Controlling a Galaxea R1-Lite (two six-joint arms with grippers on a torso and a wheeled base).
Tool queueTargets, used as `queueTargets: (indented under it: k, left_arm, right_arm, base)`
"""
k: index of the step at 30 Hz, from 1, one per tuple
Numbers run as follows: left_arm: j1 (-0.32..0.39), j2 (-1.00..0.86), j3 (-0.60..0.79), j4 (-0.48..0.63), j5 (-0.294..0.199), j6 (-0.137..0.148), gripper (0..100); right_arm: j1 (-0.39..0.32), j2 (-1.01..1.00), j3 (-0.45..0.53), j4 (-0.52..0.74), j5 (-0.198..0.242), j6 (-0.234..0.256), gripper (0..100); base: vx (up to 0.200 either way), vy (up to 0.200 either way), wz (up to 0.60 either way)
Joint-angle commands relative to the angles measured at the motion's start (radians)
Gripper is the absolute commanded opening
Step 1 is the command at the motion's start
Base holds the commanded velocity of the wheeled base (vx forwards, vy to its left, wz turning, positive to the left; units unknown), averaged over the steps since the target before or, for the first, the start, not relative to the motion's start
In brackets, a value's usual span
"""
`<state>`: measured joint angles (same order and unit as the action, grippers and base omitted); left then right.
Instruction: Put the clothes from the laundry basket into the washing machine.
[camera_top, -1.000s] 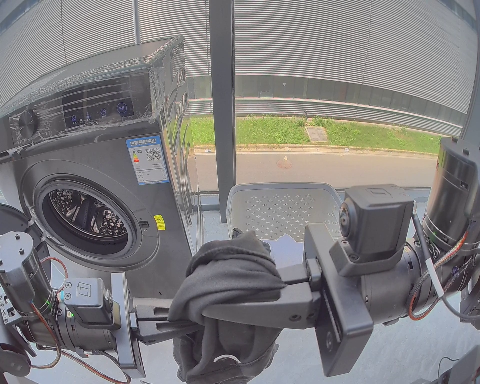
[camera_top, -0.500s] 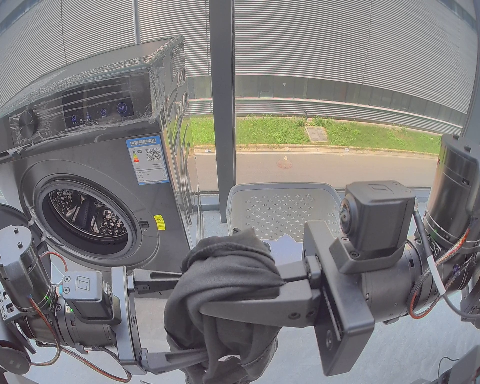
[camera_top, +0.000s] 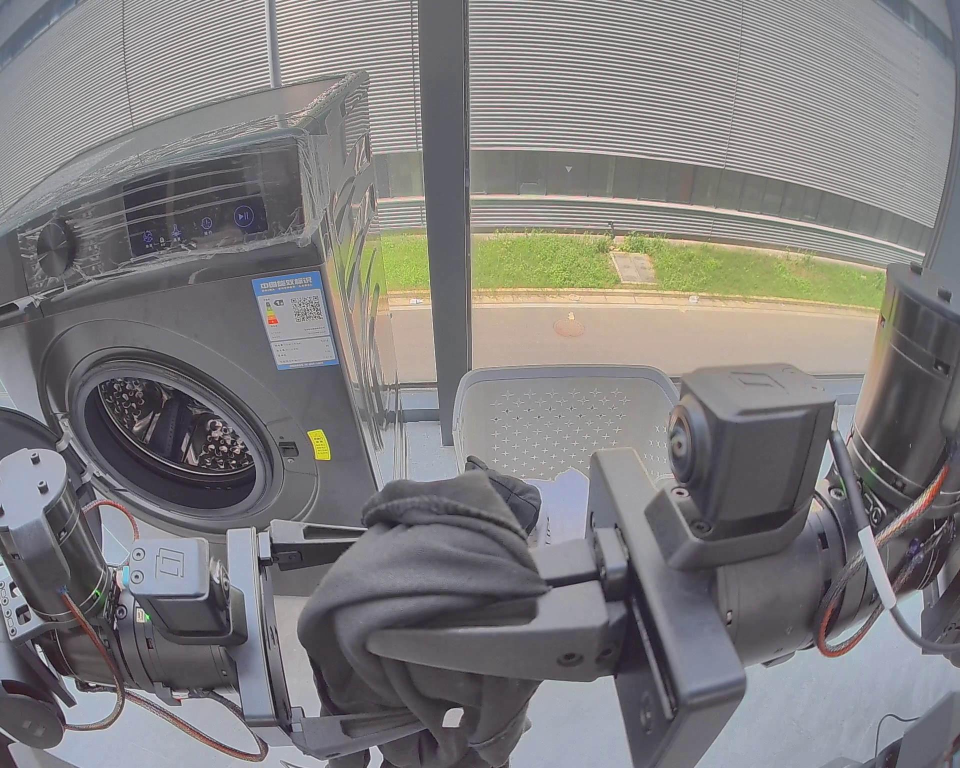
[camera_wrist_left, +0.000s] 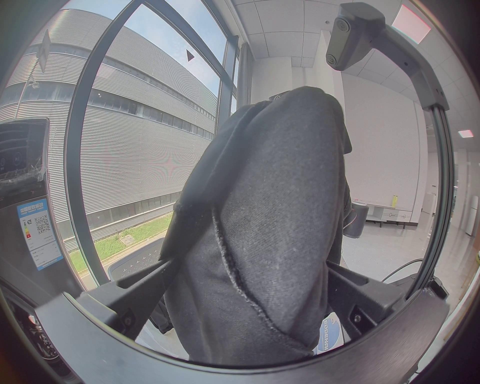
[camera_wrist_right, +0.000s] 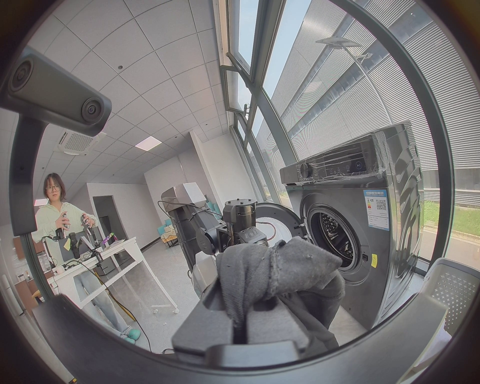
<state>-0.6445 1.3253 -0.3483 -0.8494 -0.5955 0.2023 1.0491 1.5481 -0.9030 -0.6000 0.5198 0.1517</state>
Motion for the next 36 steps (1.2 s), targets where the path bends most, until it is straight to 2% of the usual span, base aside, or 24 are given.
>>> queueTargets:
  k: [1, 2, 3, 13, 16, 17, 18, 21, 25, 26, 31, 36]
  left_arm:
    - [0.0, -0.001, 0.002, 0.0, 0.0, 0.0, 100]
    - [0.002, -0.001, 0.003, 0.0, 0.002, 0.0, 100]
    - [0.002, -0.001, 0.003, 0.0, 0.003, 0.0, 0]
    - [0.002, -0.005, -0.001, -0.002, 0.003, 0.0, 0]
    - [0.002, -0.014, -0.001, -0.004, 0.003, -0.001, 0]
    - [0.002, -0.018, -0.001, -0.004, 0.003, 0.0, 0]
    - [0.003, -0.021, -0.001, -0.004, 0.003, 0.0, 0]
    - [0.005, -0.029, -0.001, -0.005, 0.005, 0.0, 0]
    - [0.008, -0.029, -0.003, -0.007, 0.005, -0.001, 0]
    - [0.008, -0.029, -0.009, -0.005, 0.005, -0.001, 0]
    - [0.02, -0.026, -0.043, -0.005, 0.006, -0.003, 0]
    - [0.063, -0.028, -0.061, -0.005, 0.01, -0.004, 0]
  right_arm:
    - [0.006, 0.003, 0.001, -0.001, 0.0, 0.0, 0]
    - [0.006, 0.003, 0.001, -0.001, 0.0, 0.0, 0]
    - [0.006, 0.003, 0.003, 0.0, 0.0, 0.0, 0]
    - [0.006, 0.001, 0.01, 0.0, -0.004, 0.002, 0]
    - [-0.024, 0.006, 0.021, -0.001, -0.044, 0.002, 0]
    - [-0.064, 0.02, 0.024, -0.001, -0.069, 0.0, 0]
    - [-0.086, 0.03, 0.024, -0.001, -0.075, 0.0, 0]
    - [-0.132, 0.046, 0.016, -0.001, -0.076, -0.001, 0]
    - [-0.135, 0.046, 0.019, -0.001, -0.069, -0.001, 0]
    - [-0.132, 0.046, 0.018, -0.001, -0.069, -0.001, 100]
    - [-0.146, 0.032, 0.05, -0.001, -0.076, 0.0, 100]
    - [-0.186, -0.028, 0.13, -0.001, -0.075, -0.001, 100]
  base:
    - [0.0, 0.0, 0.0]
    - [0.0, 0.0, 0.0]
    - [0.0, 0.0, 0.0]
    - [0.0, 0.0, 0.0]
    - [0.0, 0.0, 0.0]
    - [0.0, 0.0, 0.0]
    - [0.0, 0.0, 0.0]
    - [0.0, 0.0, 0.0]
    - [0.0, 0.0, 0.0]
    - [0.0, 0.0, 0.0]
    - [0.0, 0.0, 0.0]
    - [0.0, 0.0, 0.0]
